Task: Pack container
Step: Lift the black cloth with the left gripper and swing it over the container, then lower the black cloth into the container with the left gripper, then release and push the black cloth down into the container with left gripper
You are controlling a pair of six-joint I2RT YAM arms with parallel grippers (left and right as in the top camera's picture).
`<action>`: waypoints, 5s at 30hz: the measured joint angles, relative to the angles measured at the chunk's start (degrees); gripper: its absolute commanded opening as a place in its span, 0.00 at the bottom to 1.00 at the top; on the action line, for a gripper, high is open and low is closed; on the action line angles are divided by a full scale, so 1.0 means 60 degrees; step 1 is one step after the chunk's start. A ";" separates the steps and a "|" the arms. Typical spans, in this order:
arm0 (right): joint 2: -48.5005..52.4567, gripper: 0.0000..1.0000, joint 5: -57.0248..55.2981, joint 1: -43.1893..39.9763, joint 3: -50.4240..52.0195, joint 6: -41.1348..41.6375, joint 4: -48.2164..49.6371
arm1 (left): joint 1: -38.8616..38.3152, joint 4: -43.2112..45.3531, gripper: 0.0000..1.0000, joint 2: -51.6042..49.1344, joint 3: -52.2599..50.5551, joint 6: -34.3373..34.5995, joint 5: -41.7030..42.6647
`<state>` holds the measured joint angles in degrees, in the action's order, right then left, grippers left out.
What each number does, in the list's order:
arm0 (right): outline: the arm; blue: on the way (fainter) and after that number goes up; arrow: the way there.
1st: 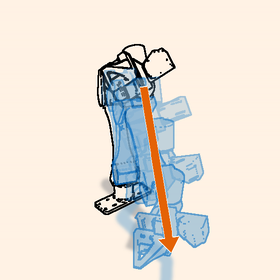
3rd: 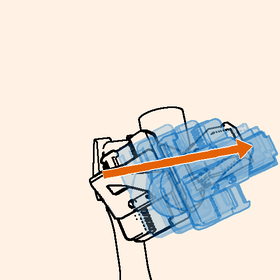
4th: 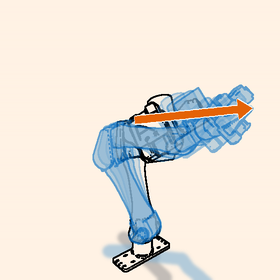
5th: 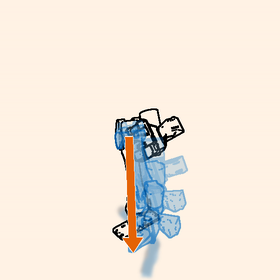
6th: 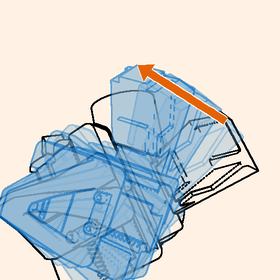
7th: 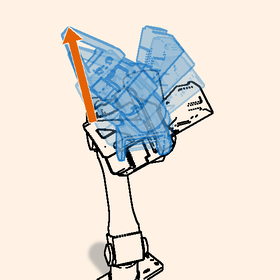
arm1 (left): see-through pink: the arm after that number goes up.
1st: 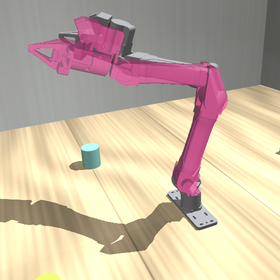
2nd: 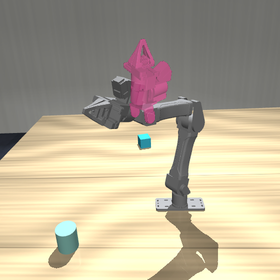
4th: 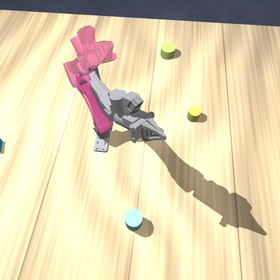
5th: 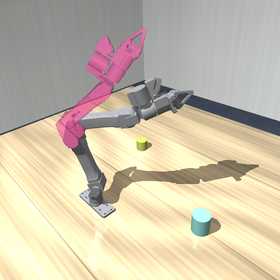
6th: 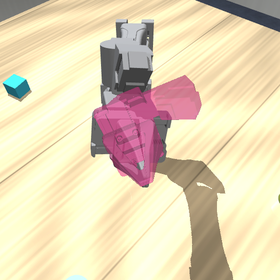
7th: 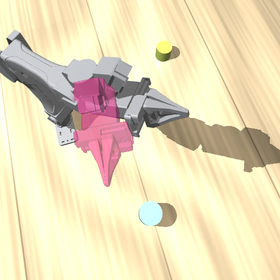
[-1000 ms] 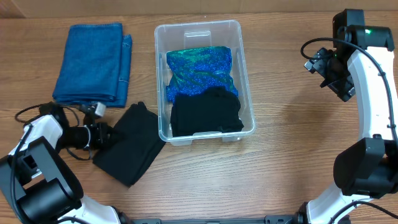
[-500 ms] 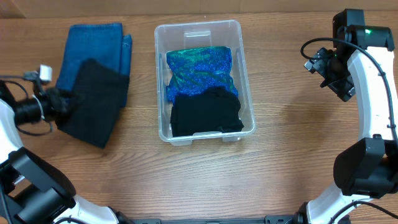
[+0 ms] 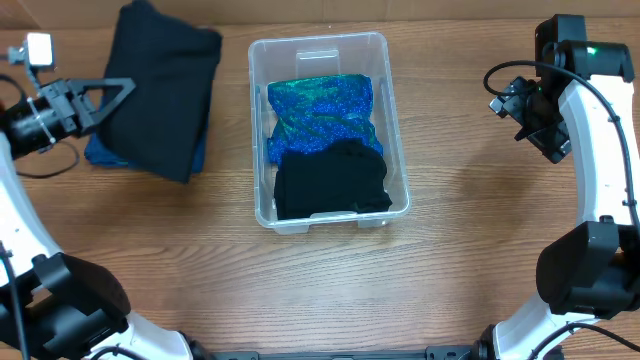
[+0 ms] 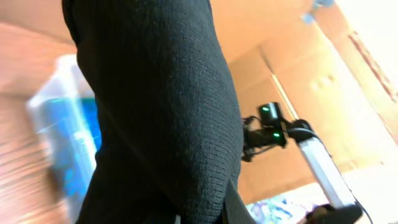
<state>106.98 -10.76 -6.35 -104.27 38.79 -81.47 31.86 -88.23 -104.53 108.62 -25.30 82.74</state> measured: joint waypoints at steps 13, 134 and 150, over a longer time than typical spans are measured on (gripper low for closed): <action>0.0000 1.00 -0.0004 0.0000 0.0000 -0.0004 0.0000 | -0.2313 0.0168 0.04 0.0368 0.3894 0.3002 -0.1960; 0.0000 1.00 -0.0004 0.0000 -0.0004 0.0000 -0.0004 | -0.8845 0.0022 0.12 -0.3778 0.5457 0.0178 -0.9213; 0.0000 1.00 0.0000 0.0000 -0.0004 0.0000 0.0000 | -0.8065 0.1570 0.67 -0.5479 0.5461 0.0193 -0.9653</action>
<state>106.98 -10.76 -6.35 -104.29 38.79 -81.47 -16.53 -78.81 -137.40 141.38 -24.14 24.82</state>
